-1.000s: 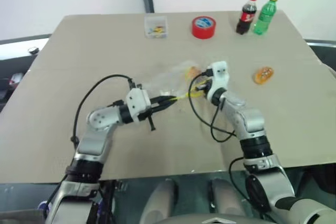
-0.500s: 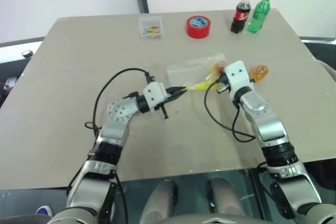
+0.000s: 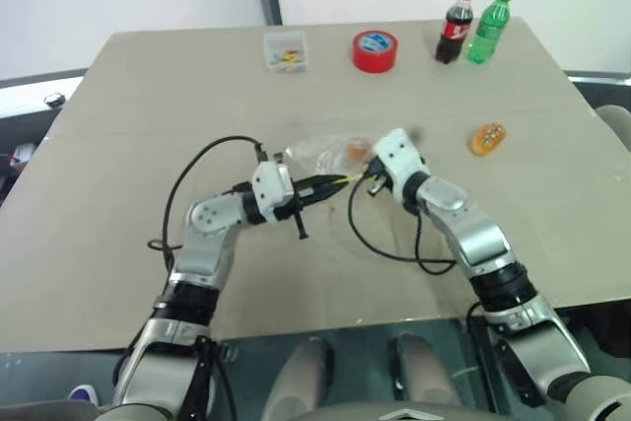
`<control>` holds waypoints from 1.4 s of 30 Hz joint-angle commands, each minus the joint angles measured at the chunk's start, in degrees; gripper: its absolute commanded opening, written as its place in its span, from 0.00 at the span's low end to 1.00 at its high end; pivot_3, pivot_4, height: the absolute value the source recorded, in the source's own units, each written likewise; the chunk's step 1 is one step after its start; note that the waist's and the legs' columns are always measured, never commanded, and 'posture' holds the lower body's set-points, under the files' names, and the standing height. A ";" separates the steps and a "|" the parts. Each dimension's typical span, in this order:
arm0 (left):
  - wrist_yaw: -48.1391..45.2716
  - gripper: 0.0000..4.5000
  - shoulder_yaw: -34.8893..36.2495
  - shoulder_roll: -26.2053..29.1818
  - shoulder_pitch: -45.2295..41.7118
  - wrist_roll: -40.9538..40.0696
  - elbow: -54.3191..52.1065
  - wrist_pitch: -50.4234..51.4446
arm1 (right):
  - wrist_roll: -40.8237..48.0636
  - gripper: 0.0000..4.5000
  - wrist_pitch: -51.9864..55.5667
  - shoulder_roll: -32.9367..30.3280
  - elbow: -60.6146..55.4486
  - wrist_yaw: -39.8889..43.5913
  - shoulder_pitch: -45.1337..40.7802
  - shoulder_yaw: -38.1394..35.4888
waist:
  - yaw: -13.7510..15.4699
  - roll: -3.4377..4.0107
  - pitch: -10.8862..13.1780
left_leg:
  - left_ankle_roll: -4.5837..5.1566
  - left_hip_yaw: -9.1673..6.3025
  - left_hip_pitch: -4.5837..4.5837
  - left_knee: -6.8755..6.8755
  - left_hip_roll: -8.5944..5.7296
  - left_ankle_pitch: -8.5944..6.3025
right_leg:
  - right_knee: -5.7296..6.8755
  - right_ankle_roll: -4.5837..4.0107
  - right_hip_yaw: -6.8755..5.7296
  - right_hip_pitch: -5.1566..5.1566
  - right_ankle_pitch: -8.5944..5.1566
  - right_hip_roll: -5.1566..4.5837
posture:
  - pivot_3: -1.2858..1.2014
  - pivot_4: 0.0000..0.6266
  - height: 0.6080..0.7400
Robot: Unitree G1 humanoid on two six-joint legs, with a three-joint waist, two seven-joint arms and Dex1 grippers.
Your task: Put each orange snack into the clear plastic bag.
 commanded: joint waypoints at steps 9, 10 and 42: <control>12.99 0.00 3.70 -0.91 2.66 3.02 -4.49 6.38 | 6.04 0.86 6.24 -11.71 -21.85 8.82 9.29 -9.69 | 0.51 0.00 0.00 | 0.04 -0.06 -0.04 0.00 -0.02 -0.02 | -0.09 0.01 -0.04 0.04 0.00 -0.03 | 0.52 0.24 0.97; 14.07 0.00 3.59 -1.32 2.64 3.48 -4.62 6.55 | 8.64 0.86 8.96 -12.05 -24.35 9.15 10.53 -12.55 | 0.50 -0.01 0.00 | 0.05 -0.07 -0.04 0.00 -0.02 -0.03 | -0.09 0.01 -0.05 0.06 0.00 -0.03 | 0.52 0.24 0.97; 17.89 0.00 2.88 -3.15 2.88 4.36 -9.06 10.16 | 3.41 0.37 -5.76 0.59 23.30 -33.07 -7.81 -31.84 | -0.26 0.01 0.01 | -0.12 0.28 0.06 -0.07 0.01 0.08 | 0.06 0.00 0.23 -0.03 0.00 0.01 | 0.52 0.24 0.97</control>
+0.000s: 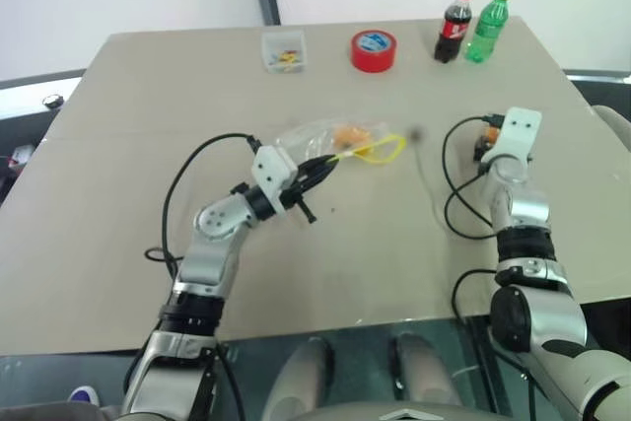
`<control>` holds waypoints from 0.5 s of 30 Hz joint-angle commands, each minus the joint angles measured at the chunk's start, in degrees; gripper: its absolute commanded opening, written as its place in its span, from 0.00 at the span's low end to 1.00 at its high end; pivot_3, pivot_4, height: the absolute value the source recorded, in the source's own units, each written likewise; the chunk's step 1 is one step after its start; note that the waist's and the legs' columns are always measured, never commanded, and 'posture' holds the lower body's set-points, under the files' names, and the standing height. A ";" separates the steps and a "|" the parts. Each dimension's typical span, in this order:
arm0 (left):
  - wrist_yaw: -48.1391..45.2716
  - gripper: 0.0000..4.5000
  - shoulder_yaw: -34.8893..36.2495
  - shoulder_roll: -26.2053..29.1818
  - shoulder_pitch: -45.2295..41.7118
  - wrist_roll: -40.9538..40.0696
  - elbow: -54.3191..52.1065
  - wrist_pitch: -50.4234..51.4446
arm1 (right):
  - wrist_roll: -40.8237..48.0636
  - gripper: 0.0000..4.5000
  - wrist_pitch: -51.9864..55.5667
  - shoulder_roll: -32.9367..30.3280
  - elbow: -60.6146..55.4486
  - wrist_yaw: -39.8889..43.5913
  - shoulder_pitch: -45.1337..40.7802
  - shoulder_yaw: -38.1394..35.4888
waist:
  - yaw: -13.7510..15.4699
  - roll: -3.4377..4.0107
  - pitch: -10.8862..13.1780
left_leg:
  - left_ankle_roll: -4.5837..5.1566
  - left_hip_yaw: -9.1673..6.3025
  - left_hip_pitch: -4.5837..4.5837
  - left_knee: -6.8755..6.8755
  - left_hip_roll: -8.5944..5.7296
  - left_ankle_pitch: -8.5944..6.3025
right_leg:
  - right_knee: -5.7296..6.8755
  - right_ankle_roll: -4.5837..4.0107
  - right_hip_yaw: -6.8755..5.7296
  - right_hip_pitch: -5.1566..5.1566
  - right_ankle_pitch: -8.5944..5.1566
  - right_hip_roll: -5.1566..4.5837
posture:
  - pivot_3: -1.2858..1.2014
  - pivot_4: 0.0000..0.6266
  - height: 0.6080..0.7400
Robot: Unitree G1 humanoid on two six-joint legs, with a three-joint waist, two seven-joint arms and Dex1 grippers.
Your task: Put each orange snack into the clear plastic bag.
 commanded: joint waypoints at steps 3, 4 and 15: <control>-0.28 0.00 1.03 0.17 0.89 -1.25 -3.66 -0.79 | 0.51 0.28 -1.40 -2.39 -13.66 10.46 6.31 5.86 | 0.18 0.00 0.00 | 0.16 -0.02 0.00 0.00 0.02 -0.09 | -0.01 0.00 -0.01 0.00 0.00 0.02 | 0.52 0.24 0.97; -0.54 0.00 1.14 0.29 1.03 -1.52 -3.99 -0.85 | 2.33 0.28 -0.37 -3.37 -18.93 15.74 9.21 7.66 | 0.29 0.00 0.00 | 0.16 -0.03 -0.01 0.00 0.02 -0.09 | -0.02 0.00 -0.01 0.00 0.00 0.02 | 0.52 0.24 0.97; -2.07 0.00 2.08 2.11 1.92 -2.27 -5.61 -0.79 | 16.35 0.28 15.90 -15.72 -52.60 42.85 26.67 17.38 | 0.31 0.01 0.01 | 0.21 -0.16 0.07 0.03 0.08 -0.12 | -0.17 0.02 -0.17 0.18 0.00 0.03 | 0.52 0.24 0.97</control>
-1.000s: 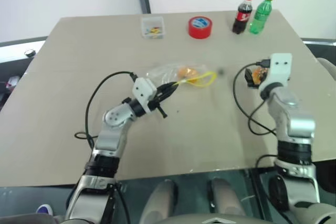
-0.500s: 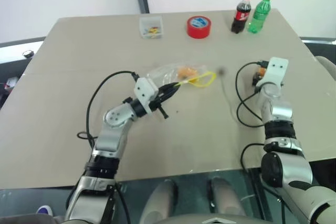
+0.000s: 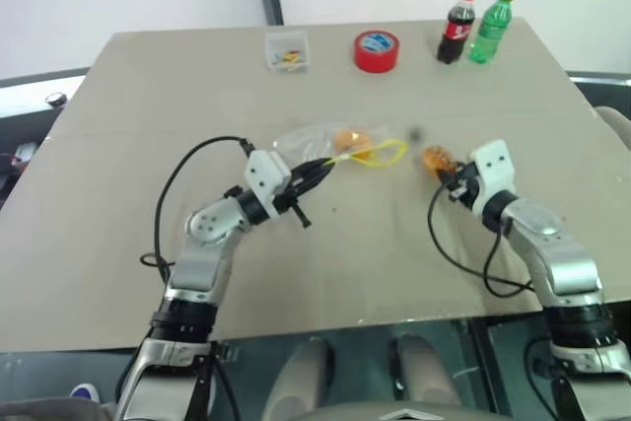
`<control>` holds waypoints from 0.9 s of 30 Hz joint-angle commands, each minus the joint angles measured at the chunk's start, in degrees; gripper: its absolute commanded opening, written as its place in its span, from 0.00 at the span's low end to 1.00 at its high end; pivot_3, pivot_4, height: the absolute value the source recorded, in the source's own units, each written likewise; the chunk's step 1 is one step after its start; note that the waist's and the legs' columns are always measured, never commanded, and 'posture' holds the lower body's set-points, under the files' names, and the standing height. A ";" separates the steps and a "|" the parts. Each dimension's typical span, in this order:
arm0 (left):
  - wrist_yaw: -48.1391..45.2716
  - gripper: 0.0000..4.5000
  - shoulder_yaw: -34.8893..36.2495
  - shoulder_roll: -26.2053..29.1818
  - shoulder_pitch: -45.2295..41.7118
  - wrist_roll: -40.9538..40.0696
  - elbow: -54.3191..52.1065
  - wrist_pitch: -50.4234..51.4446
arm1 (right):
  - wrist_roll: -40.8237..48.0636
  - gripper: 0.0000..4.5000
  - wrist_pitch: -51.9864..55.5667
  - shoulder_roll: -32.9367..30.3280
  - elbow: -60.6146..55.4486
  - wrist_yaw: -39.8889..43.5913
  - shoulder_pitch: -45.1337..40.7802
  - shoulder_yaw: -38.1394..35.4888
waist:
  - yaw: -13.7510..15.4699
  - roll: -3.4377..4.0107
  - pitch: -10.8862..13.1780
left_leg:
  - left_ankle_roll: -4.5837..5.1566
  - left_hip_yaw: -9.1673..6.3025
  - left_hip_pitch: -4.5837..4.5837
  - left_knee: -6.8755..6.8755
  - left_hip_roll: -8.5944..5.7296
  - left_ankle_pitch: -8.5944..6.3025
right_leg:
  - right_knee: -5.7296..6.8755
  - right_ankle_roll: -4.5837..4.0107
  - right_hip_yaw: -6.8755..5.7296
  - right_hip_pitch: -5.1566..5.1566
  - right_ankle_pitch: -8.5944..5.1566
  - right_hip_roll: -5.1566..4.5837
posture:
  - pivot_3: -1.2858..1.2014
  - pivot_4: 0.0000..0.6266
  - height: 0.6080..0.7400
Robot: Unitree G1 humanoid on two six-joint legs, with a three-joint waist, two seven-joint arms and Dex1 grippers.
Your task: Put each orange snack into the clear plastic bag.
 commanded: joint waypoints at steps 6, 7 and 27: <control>-2.38 0.00 0.15 1.69 1.46 -1.29 -5.12 -1.34 | 1.88 0.28 2.00 3.28 -1.76 2.03 -6.57 4.36 | 0.06 0.00 0.00 | -0.01 -0.07 0.00 0.01 0.02 0.00 | -0.01 0.00 -0.07 0.03 0.00 0.01 | 0.52 0.24 0.97; -2.88 0.00 0.00 1.90 1.76 -1.32 -5.41 -1.49 | 1.78 0.28 1.90 3.98 -0.92 2.03 -7.55 4.73 | 0.09 0.00 0.00 | -0.01 -0.04 0.00 0.01 0.01 0.00 | -0.01 -0.01 -0.04 0.02 0.00 0.01 | 0.52 0.24 0.97; -6.70 0.00 0.93 5.35 8.30 -2.00 -8.70 -1.65 | 11.78 0.28 2.28 10.81 9.89 9.30 -15.30 -0.25 | 0.48 0.00 0.01 | -0.02 -0.21 -0.09 -0.03 -0.04 0.01 | -0.13 -0.01 -0.14 0.01 0.00 -0.06 | 0.52 0.24 0.97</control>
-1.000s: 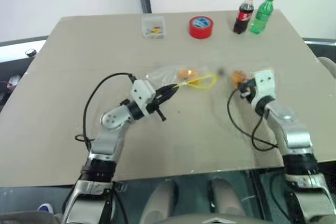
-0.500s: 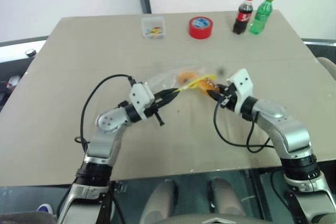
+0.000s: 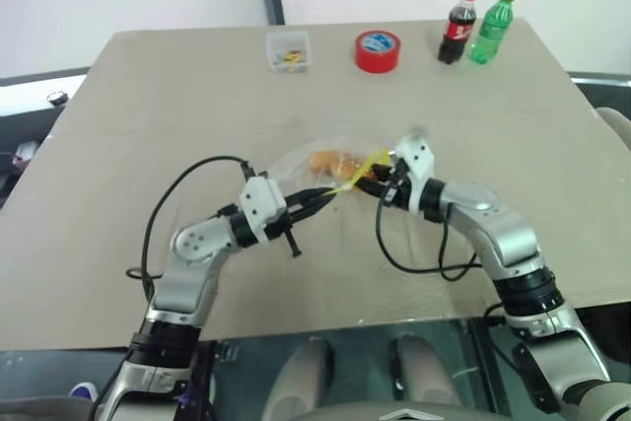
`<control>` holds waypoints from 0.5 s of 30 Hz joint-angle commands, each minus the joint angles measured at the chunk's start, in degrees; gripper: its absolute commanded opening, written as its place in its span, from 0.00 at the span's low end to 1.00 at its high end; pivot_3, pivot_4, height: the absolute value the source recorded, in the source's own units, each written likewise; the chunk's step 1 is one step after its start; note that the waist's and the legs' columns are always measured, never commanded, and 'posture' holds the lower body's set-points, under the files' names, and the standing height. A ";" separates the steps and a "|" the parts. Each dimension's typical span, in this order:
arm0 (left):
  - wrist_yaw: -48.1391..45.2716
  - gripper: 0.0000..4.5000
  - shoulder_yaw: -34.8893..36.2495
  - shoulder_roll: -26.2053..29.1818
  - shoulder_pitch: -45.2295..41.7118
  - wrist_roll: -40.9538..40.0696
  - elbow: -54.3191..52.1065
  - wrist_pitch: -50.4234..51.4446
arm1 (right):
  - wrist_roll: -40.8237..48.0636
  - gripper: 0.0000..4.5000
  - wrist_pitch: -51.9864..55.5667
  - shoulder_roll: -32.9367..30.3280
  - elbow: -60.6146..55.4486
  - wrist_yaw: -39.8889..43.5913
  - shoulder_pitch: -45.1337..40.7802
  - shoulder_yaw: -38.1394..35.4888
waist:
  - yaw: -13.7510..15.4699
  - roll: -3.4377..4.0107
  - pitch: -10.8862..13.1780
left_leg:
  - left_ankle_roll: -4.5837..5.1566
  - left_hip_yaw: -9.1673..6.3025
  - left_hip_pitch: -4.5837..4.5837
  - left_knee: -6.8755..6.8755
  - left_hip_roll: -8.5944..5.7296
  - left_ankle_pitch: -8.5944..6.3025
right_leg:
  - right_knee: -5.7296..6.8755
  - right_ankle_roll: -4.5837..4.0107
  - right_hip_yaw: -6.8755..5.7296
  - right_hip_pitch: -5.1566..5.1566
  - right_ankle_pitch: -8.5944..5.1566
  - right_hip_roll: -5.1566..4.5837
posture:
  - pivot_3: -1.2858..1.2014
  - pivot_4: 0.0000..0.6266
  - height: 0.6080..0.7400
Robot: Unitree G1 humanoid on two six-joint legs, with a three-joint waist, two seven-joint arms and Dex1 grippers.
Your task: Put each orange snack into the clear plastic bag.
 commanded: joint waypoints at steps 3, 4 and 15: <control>0.53 0.00 1.18 1.01 1.95 -0.73 -3.97 -0.43 | 12.92 0.28 10.74 2.05 -3.63 -4.01 0.05 -12.54 | 0.08 0.00 0.00 | 0.00 -0.01 -0.01 -0.01 0.00 0.00 | -0.01 0.00 0.00 0.00 0.00 -0.01 | 0.52 0.24 0.97; 0.54 0.00 1.08 0.94 2.07 -0.89 -4.22 -0.31 | 13.82 0.28 11.77 2.54 -4.09 -4.48 0.19 -12.82 | 0.06 0.00 0.00 | 0.00 -0.01 -0.01 -0.01 0.01 0.00 | -0.01 0.00 0.00 -0.01 0.00 -0.01 | 0.52 0.24 0.97; -0.73 0.00 0.54 1.08 1.22 -1.23 -4.10 -0.15 | -5.39 0.28 -5.36 -1.23 -5.16 -0.31 2.50 8.93 | 0.07 0.02 0.00 | 0.00 0.02 -0.03 0.00 -0.05 0.00 | 0.03 0.00 0.01 -0.05 0.00 -0.03 | 0.52 0.24 0.97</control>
